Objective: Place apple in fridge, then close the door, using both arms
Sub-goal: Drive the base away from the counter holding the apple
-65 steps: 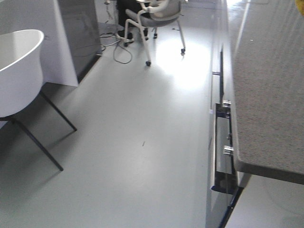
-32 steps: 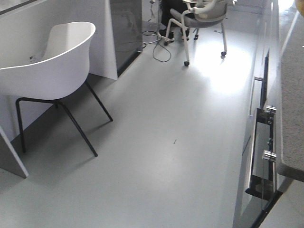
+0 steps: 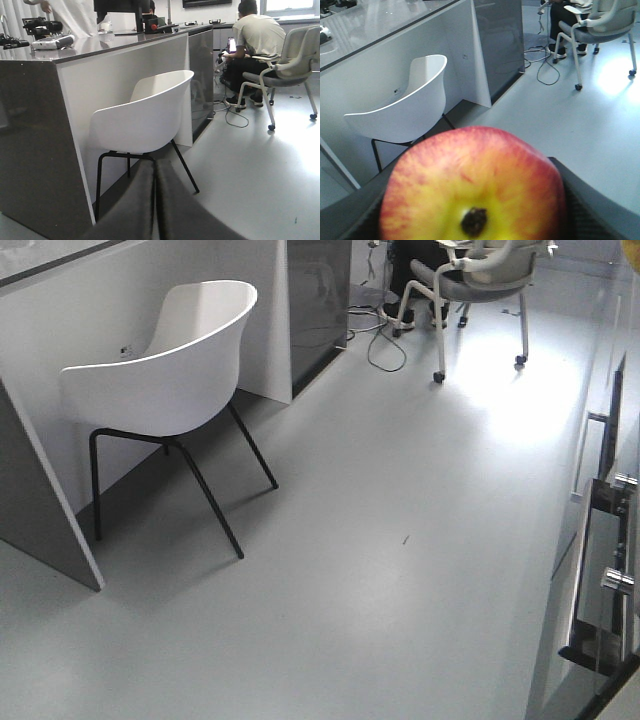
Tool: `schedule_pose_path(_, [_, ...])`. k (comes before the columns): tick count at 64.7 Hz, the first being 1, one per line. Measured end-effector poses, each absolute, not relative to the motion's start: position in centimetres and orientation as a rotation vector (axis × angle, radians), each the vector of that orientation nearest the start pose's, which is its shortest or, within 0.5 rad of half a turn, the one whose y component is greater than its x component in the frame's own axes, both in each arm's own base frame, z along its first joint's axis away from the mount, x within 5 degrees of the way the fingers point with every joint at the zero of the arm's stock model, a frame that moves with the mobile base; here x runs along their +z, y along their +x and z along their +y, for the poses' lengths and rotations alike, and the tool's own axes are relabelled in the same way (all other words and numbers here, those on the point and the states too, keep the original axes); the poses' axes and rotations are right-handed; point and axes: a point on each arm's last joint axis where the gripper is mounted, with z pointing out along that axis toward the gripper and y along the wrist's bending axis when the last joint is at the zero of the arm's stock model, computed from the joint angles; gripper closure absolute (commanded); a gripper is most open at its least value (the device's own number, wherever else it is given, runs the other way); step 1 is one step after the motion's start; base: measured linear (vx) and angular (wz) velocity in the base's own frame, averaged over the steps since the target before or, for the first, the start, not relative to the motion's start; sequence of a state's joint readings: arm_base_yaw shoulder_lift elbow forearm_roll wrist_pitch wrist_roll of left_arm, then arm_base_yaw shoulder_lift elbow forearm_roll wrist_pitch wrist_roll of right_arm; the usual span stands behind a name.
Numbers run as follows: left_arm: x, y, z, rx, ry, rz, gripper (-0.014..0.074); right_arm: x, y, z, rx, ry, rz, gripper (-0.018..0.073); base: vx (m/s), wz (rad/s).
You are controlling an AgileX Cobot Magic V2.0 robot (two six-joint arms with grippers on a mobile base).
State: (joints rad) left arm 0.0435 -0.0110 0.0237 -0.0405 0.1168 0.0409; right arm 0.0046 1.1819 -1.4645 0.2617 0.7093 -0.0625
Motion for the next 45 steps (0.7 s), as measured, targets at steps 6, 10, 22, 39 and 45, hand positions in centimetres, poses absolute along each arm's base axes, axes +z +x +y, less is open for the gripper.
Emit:
schedule_pose_path(6, [19.52,5.65,0.2,0.03,-0.031,1.613,0.0603,48.16,23.95,1.65,0.257,0.011,1.897,0.05,-0.02,0.21])
schedule_pose_path(10, [19.52,5.65,0.2,0.03,-0.031,1.613,0.0603,48.16,23.95,1.65,0.257,0.011,1.897,0.05,-0.02,0.25])
schedule_pose_path(22, [19.52,5.65,0.2,0.03,-0.031,1.613,0.0603,48.16,23.95,1.65,0.257,0.011,1.897,0.05,-0.03,0.33])
schedule_pose_path(39, [19.52,5.65,0.2,0.03,-0.031,1.613,0.0603,48.16,23.95,1.65,0.257,0.011,1.897,0.05,-0.02,0.41])
schedule_pose_path(45, [19.52,5.65,0.2,0.03,-0.031,1.613,0.0603,48.16,23.95,1.65,0.257,0.011,1.897,0.05,-0.01,0.43])
